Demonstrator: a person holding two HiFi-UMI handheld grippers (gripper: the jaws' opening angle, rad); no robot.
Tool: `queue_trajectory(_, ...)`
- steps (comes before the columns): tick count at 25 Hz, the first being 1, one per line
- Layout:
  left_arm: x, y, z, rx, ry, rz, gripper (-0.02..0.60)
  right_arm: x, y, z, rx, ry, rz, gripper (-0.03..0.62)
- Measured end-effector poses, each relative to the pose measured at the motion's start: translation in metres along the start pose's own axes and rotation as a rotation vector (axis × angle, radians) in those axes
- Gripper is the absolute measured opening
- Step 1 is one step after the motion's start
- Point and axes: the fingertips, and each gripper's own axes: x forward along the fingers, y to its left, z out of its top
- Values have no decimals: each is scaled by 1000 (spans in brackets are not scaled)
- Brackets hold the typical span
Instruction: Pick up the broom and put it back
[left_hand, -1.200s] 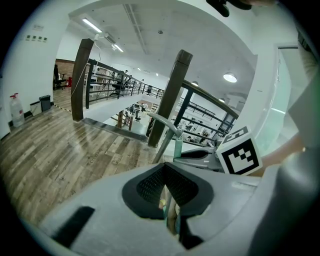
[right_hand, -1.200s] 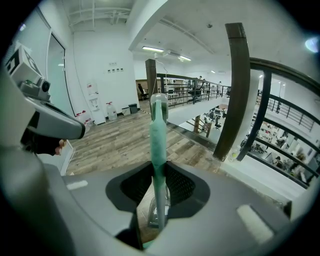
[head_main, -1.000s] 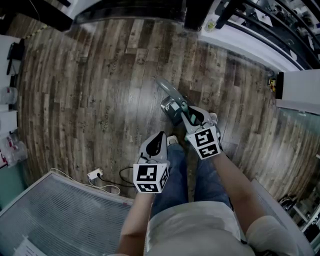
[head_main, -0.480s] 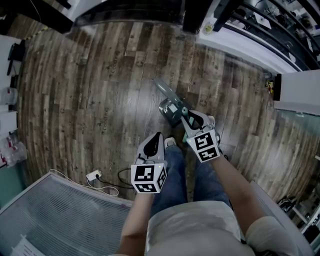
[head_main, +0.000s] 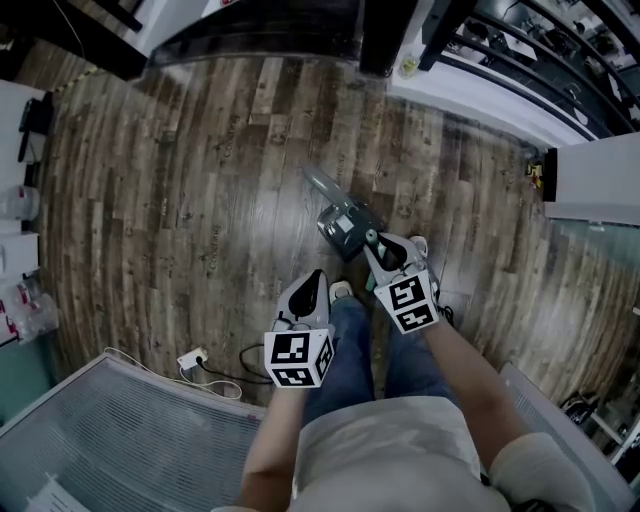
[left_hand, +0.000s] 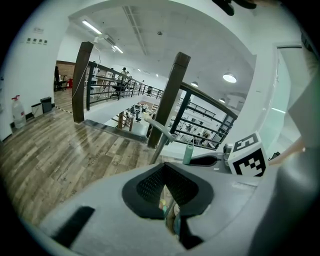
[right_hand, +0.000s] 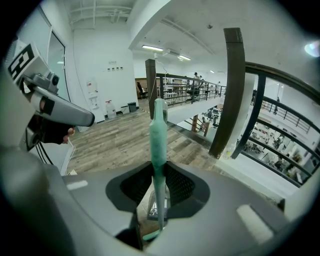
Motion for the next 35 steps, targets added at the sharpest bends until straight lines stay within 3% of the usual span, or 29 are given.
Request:
queue_trajectory(21,-46,-52,24,98,30,-108,8,-91,5,-10,19,15,-106,95)
queue_trajectory(35,-83,-62,53,111,-37,-112,8,-148,26,51,29,-102,-106,94)
